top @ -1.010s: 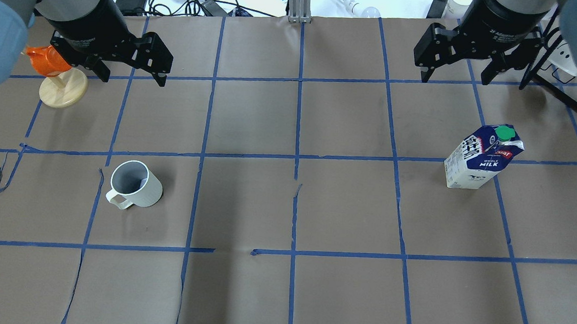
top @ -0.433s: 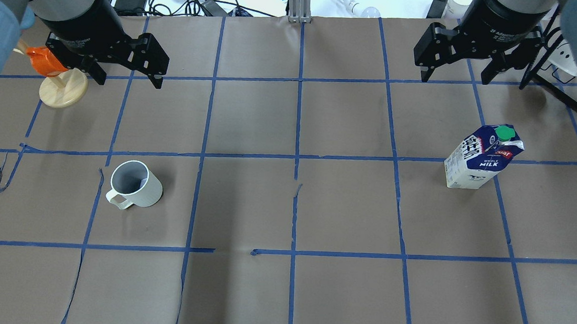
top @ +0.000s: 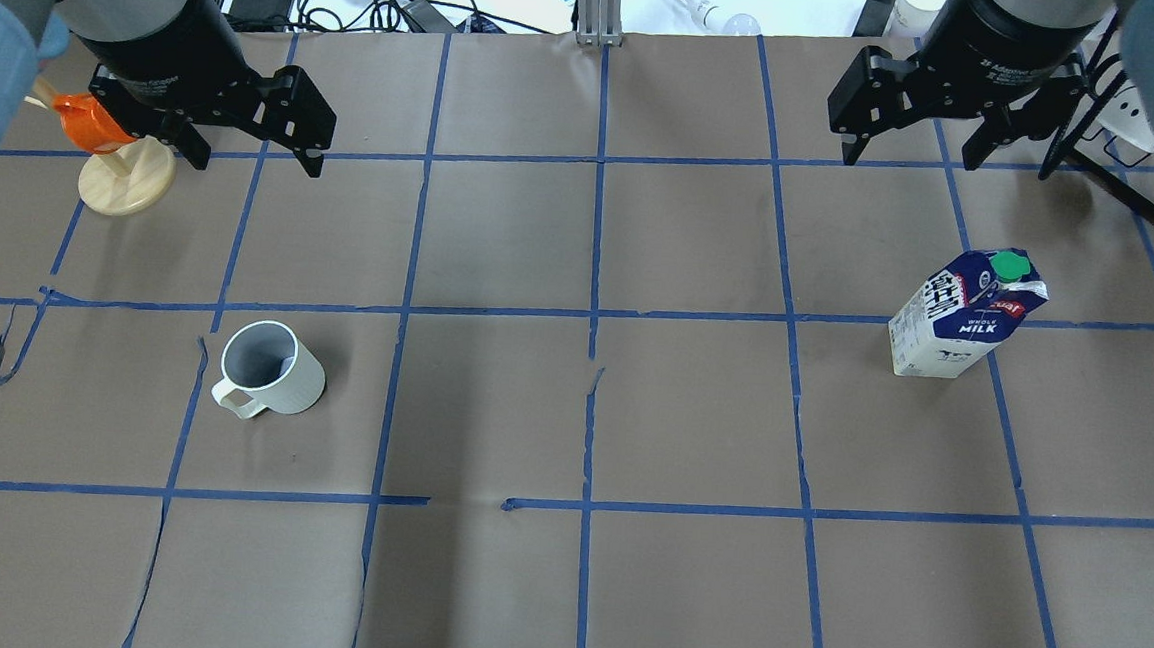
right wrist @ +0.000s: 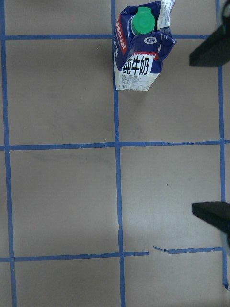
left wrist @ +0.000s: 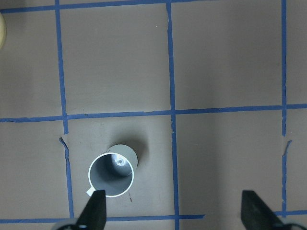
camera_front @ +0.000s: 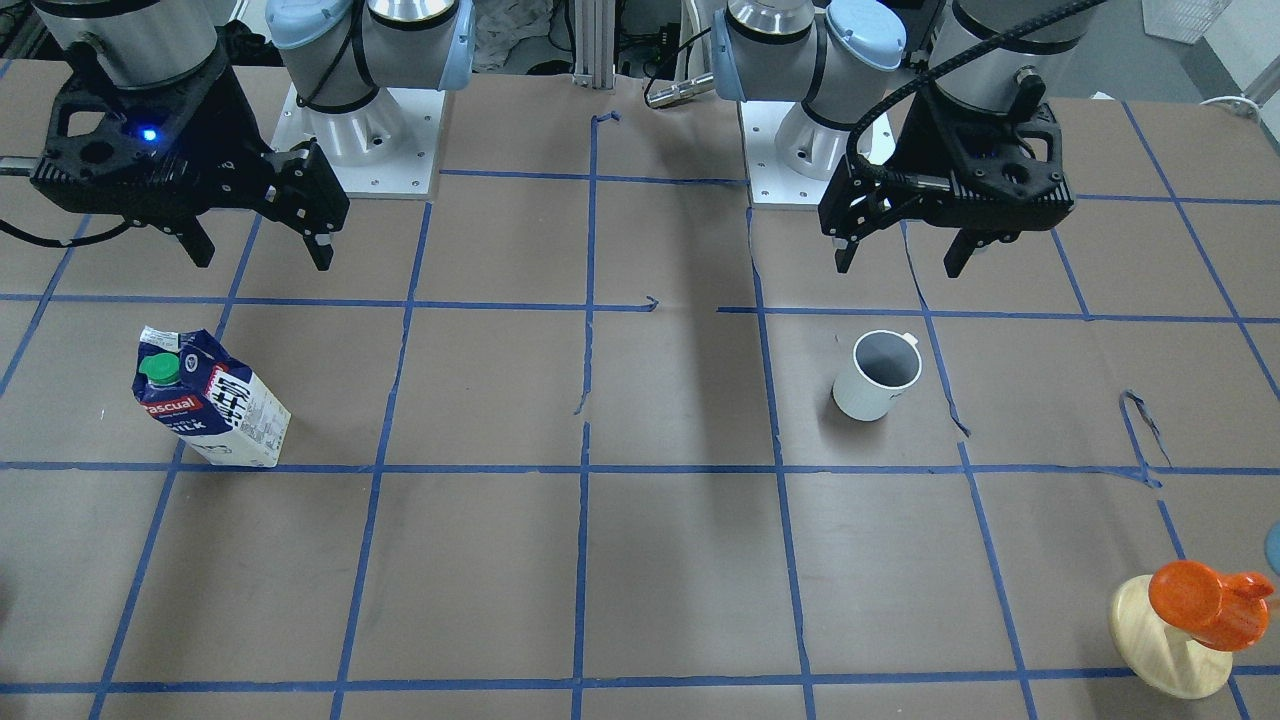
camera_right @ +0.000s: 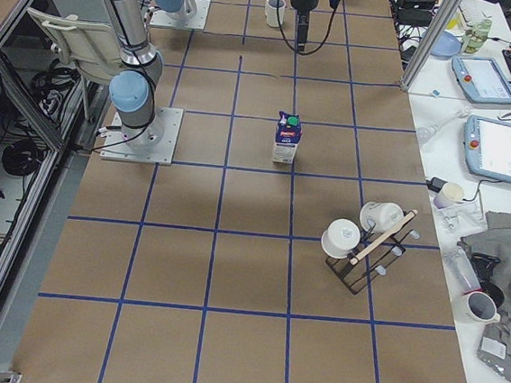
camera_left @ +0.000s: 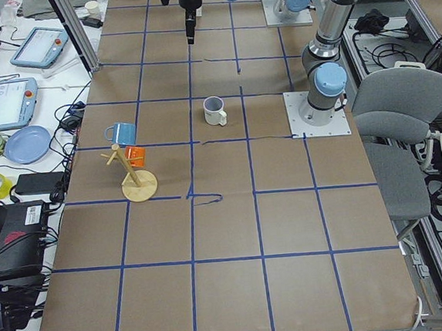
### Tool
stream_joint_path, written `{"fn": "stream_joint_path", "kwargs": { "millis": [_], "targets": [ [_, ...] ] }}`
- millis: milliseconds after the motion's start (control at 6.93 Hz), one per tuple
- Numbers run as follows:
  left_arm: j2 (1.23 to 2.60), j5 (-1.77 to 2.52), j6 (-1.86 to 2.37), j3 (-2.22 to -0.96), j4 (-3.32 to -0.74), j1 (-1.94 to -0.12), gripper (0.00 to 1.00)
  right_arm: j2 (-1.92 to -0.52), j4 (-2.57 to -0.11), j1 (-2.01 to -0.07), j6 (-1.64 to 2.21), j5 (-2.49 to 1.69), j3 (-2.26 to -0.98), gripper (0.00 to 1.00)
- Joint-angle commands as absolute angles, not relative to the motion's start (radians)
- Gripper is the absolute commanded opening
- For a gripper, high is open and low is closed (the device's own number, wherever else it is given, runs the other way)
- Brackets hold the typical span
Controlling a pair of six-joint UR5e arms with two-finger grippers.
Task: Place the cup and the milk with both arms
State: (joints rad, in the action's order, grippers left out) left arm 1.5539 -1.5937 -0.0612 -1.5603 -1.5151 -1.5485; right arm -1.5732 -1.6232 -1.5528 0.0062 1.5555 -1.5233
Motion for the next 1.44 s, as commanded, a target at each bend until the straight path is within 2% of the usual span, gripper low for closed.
{"fn": "stream_joint_path", "kwargs": {
  "millis": [0,433,1299],
  "targets": [
    [1.552,-1.597,-0.080,-1.560,-1.516,-1.545,1.00,-1.572,-1.623,-1.554,0.006,1.555,-1.523,1.00],
    [1.548,-1.600,-0.184,-1.580,-1.529,-1.488,1.00,-1.572,-1.623,-1.549,0.005,1.555,-1.529,1.00],
    [1.546,-1.589,-0.132,-1.574,-1.526,-1.497,1.00,-1.572,-1.623,-1.552,0.006,1.555,-1.529,1.00]
  ]
}}
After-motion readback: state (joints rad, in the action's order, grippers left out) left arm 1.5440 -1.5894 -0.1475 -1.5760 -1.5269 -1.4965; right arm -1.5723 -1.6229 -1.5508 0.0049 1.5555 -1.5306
